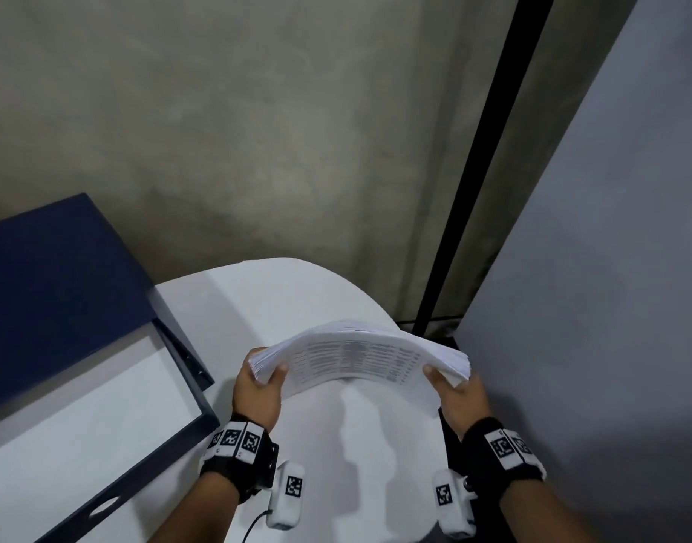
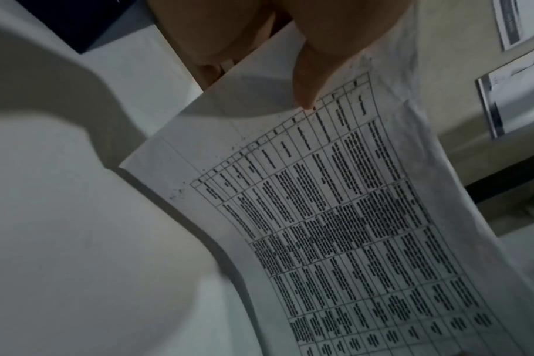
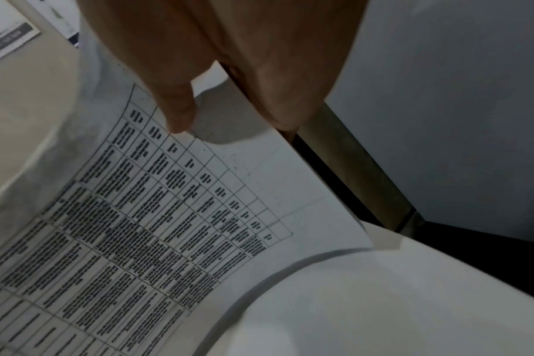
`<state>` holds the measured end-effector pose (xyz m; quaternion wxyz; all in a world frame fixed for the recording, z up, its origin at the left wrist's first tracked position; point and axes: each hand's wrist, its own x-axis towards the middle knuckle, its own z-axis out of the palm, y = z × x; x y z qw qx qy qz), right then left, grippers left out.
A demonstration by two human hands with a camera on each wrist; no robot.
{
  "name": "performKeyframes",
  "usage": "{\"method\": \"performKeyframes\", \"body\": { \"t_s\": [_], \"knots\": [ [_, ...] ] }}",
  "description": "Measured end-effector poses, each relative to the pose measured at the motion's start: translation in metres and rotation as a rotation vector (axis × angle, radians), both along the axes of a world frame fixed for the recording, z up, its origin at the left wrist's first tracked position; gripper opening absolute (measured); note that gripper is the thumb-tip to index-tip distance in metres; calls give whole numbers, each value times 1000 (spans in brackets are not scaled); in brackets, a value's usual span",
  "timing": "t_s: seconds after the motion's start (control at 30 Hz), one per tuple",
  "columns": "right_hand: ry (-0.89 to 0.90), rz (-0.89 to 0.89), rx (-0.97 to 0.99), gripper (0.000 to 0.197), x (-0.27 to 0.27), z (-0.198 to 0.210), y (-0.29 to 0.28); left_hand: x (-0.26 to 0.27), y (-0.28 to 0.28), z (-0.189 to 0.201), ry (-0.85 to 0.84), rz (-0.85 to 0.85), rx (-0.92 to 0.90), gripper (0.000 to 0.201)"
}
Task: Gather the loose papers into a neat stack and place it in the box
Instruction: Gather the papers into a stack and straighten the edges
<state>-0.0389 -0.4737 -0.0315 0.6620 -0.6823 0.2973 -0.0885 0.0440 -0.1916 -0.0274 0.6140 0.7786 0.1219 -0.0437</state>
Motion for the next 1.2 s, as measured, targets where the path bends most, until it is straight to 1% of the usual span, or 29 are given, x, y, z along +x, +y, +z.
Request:
{"method": "performKeyframes", "body": {
  "t_s": [0.1, 0.17, 0.2, 0.27, 0.37, 0.43, 0.53, 0.6, 0.67, 0.7, 0.73, 0.77, 0.83, 0.87, 0.9, 0.93, 0.97, 1.03, 1.07, 1.1, 1.13, 1.17, 1.2],
  "knots": [
    [-2, 4, -15, 31, -3, 4, 0, -3, 1, 0, 9, -38, -71, 30],
    [-85, 2, 2, 37, -4, 9, 1, -3, -1, 7, -20, -37, -149, 41],
    [-124, -11, 21, 35, -3, 13, 3, -2, -2, 11, -29, -24, -185, 44],
    [-164, -73, 18, 30, 1, 19, 6, 0, -6, 17, -56, 15, -222, 38],
    [-145, -193, -18, 31, 11, 22, 8, 3, -11, 22, -44, 104, -180, 24],
    [-131, -218, -36, 26, 14, 22, 10, 5, -12, 24, -2, 130, -131, 25],
    [-132, -225, -43, 17, 14, 25, 10, 8, -12, 26, 16, 135, -128, 22],
    [-108, -226, -63, 10, 13, 25, 9, 7, -10, 26, -1, 114, -142, 19],
    [-118, -220, -87, 9, 12, 27, 8, 5, -7, 23, -42, 48, -207, 26],
    [-138, -212, -109, 8, 12, 28, 7, 4, -5, 20, -63, 1, -211, 33],
    [-149, -199, -147, 8, 11, 32, 7, 3, -5, 18, -82, -39, -169, 37],
    [-144, -177, -197, 7, 11, 35, 7, 4, -5, 16, -91, -57, -80, 35],
    [-83, -142, -333, 3, 14, 43, 7, 5, -8, 18, -84, -30, 97, 21],
    [-47, -149, -419, 4, 16, 49, 6, 6, -12, 23, -97, -22, 140, 16],
    [-37, -150, -528, 13, 20, 58, 6, 8, -15, 28, -127, -33, 167, 13],
    [-58, -115, -649, 24, 24, 68, 7, 9, -19, 35, -178, -57, 190, 11],
    [-95, -20, -777, 36, 29, 79, 10, 12, -24, 43, -236, -91, 227, 10],
    [-163, 309, -1048, 59, 42, 101, 24, 17, -34, 63, -390, -188, 316, 14],
    [-160, 465, -1159, 68, 50, 109, 33, 20, -39, 76, -480, -257, 371, 19],
    [-146, 572, -1226, 72, 56, 115, 43, 22, -45, 89, -568, -333, 429, 24],
    [-134, 629, -1249, 69, 63, 117, 49, 24, -51, 101, -653, -408, 481, 31],
    [-146, 643, -1221, 59, 69, 119, 53, 26, -55, 111, -737, -457, 532, 37],
    [-181, 623, -1163, 45, 72, 121, 53, 27, -59, 121, -807, -473, 577, 38]
  ]
}}
